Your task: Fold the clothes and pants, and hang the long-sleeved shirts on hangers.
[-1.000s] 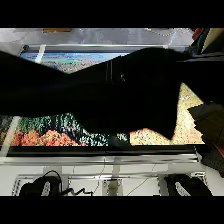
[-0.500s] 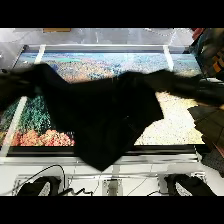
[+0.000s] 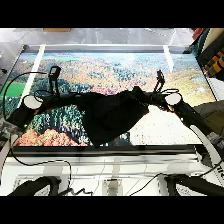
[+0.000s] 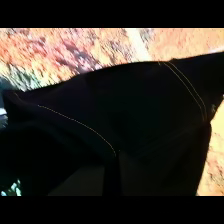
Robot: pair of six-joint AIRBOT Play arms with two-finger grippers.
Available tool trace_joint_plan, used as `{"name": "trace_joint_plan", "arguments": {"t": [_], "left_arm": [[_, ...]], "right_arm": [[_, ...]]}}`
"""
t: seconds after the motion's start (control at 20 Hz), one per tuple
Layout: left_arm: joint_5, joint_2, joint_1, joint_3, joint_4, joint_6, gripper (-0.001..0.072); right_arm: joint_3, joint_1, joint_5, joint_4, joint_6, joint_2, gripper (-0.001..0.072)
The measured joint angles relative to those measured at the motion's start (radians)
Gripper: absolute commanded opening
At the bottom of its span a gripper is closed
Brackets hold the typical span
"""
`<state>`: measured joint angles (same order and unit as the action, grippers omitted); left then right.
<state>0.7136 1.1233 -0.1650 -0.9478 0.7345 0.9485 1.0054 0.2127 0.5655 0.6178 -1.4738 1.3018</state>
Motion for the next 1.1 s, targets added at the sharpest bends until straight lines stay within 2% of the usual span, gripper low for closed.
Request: {"name": "trace_joint_plan", "arguments": {"t": [0.1,0.3,0.6,0.7,1.1], "left_arm": [[0.065,-0.016,-0.008,0.001,0.04,0.071,0.0016],[0.221,-0.025,-0.055,0.014,0.089,0.216,0.0016],[0.3,-0.017,-0.18,0.06,0.106,0.371,0.0018],[0.318,-0.015,-0.216,0.068,0.108,0.414,0.0018],[0.412,-0.003,-0.313,0.105,0.11,0.497,0.0018]], "right_arm": [[0.016,-0.051,0.034,0.042,-0.004,0.011,0.0036],[0.038,-0.15,0.197,0.161,-0.006,0.02,0.0036],[0.047,-0.193,0.457,0.354,0.022,0.023,0.0036],[0.049,-0.196,0.508,0.406,0.037,0.023,0.0036],[0.09,-0.198,0.623,0.671,0.087,0.026,0.0037]]}}
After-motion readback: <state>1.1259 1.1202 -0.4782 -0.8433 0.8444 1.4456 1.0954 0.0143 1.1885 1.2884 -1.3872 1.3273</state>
